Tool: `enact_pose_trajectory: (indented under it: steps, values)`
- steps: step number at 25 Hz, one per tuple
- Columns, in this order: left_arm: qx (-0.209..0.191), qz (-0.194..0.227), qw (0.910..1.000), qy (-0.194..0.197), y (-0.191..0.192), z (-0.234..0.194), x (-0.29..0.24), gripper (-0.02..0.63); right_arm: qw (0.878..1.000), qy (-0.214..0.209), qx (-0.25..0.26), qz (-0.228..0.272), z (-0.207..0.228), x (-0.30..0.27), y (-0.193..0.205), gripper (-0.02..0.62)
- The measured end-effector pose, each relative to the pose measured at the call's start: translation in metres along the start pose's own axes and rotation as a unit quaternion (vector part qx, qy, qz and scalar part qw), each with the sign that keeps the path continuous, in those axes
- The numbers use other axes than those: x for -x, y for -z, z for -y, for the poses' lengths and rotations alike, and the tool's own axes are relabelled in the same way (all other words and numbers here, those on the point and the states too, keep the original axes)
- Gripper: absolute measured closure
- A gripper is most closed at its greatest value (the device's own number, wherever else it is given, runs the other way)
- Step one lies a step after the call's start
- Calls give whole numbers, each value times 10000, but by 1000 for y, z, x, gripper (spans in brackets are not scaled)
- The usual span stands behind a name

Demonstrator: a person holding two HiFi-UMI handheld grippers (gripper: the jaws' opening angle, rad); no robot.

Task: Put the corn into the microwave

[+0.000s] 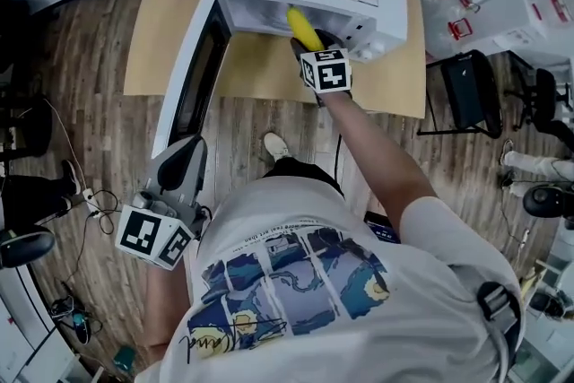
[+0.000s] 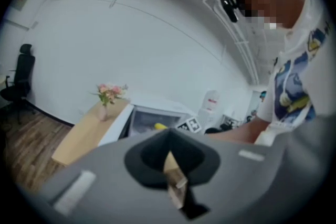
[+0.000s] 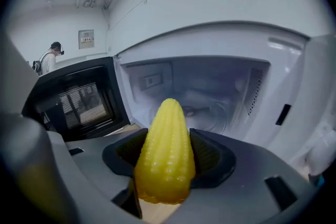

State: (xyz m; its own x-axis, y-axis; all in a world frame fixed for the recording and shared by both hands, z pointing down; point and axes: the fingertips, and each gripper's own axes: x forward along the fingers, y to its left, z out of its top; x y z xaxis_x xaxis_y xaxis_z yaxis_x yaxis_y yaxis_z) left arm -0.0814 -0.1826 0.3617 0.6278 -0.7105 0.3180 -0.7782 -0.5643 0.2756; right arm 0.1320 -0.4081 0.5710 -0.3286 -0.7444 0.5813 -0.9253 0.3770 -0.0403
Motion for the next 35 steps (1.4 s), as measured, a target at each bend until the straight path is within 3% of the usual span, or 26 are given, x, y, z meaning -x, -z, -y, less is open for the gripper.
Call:
enact_pose_trajectory:
  steps: [8,16,27,35]
  values:
    - [182,64,9972,-720,-5,-24,2,600,9991,233,337,-88,17,-70,-12,347]
    - [310,98,9925,-1177,-4,-39,6,600,9974,299,634,-192,26,-106,-22,347]
    - [336,54,9898,-1385,-4,-49,7,600,9949,426,899,-181,36,-122,-30,347]
    - [351,42,9906,-1323,-2,-49,9,600,9959,208,869,-145,35,-124,-29,339]
